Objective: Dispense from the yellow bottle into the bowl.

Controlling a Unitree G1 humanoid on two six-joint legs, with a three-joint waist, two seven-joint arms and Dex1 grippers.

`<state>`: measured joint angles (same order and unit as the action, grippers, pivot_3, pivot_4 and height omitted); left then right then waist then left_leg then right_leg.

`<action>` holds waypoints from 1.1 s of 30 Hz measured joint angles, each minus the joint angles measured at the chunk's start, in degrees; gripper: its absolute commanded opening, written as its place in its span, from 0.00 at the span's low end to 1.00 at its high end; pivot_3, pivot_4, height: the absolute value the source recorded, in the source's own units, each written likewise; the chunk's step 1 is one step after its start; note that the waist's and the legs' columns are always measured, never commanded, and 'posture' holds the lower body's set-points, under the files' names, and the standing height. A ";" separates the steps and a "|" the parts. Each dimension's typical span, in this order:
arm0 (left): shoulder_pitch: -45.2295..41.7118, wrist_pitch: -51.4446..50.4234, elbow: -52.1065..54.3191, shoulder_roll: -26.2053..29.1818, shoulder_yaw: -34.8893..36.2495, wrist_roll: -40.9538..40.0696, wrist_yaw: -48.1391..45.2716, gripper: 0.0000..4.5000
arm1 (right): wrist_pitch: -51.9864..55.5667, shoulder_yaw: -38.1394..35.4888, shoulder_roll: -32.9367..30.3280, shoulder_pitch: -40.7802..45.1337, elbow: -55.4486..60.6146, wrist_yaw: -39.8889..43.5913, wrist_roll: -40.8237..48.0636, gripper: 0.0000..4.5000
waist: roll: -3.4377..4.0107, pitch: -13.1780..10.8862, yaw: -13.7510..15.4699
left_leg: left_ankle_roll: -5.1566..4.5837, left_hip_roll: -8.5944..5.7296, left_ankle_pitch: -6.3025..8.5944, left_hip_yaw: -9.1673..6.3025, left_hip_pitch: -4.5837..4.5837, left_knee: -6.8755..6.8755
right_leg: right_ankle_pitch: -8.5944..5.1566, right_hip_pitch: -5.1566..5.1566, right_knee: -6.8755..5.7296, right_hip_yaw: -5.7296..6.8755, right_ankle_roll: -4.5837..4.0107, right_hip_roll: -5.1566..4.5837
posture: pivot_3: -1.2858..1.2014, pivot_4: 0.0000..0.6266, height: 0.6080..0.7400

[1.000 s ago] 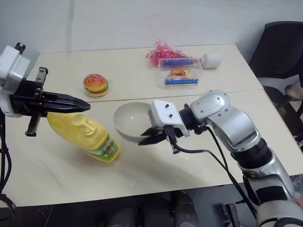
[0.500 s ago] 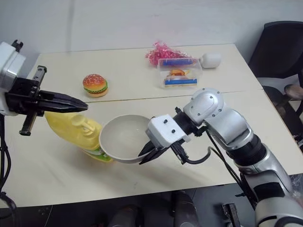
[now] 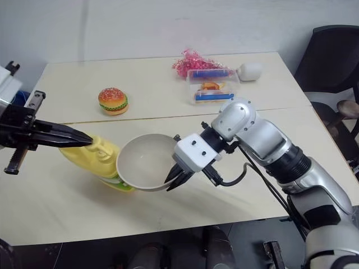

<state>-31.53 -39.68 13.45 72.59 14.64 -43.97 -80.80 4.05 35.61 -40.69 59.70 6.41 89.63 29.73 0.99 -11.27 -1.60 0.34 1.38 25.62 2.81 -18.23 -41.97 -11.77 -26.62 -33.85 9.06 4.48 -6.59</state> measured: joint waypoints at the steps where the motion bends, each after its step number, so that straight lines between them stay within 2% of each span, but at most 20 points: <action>1: 0.25 0.76 0.17 -0.03 0.00 0.23 -0.04 0.01 | -0.04 0.02 -1.12 -0.33 1.22 0.00 0.62 0.00 | 0.00 0.00 0.10 | 0.00 0.00 0.00 -0.02 -0.02 0.00 | 0.00 0.00 0.02 0.02 0.00 -0.01 | 0.52 0.24 1.00; 6: -0.07 3.70 0.30 -0.87 -0.63 1.56 0.30 0.01 | 0.37 -0.37 -4.02 -2.68 6.46 0.01 2.89 0.00 | -0.01 0.01 0.04 | 0.00 0.00 0.00 0.01 0.02 -0.01 | 0.01 0.01 -0.03 -0.01 -0.01 -0.01 | 0.52 0.24 1.00; 21: -0.45 6.01 0.17 -1.28 -1.88 1.60 1.10 0.01 | -0.03 -1.60 -3.85 -4.46 9.28 0.04 2.09 0.00 | -0.01 0.01 0.10 | 0.01 0.02 0.00 0.02 0.06 -0.07 | 0.04 0.02 -0.08 -0.03 -0.06 -0.01 | 0.52 0.24 1.00; 27: -0.71 5.09 -0.21 -1.29 -1.85 1.51 1.94 0.01 | -5.73 -1.10 1.93 -4.43 0.61 0.12 -3.32 0.00 | -0.03 0.02 0.08 | 0.00 0.02 0.00 0.03 0.08 -0.07 | 0.03 0.04 -0.09 -0.02 -0.06 0.00 | 0.52 0.24 1.00; 33: 0.07 4.89 -0.22 -1.32 -1.03 1.46 2.43 0.01 | -9.29 0.53 3.98 -4.37 -4.89 0.12 -4.73 0.00 | -0.03 0.02 -0.08 | 0.01 0.05 0.00 0.03 0.06 -0.05 | 0.03 0.02 -0.05 0.00 -0.07 0.03 | 0.52 0.24 1.00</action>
<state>-31.46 -34.79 13.23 71.28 13.61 -42.51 -78.37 -5.23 36.13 -36.71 55.33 1.52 89.75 25.01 0.96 -11.25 -1.68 0.35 1.43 25.61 2.84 -18.17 -42.02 -11.74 -26.59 -33.90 9.05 4.41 -6.56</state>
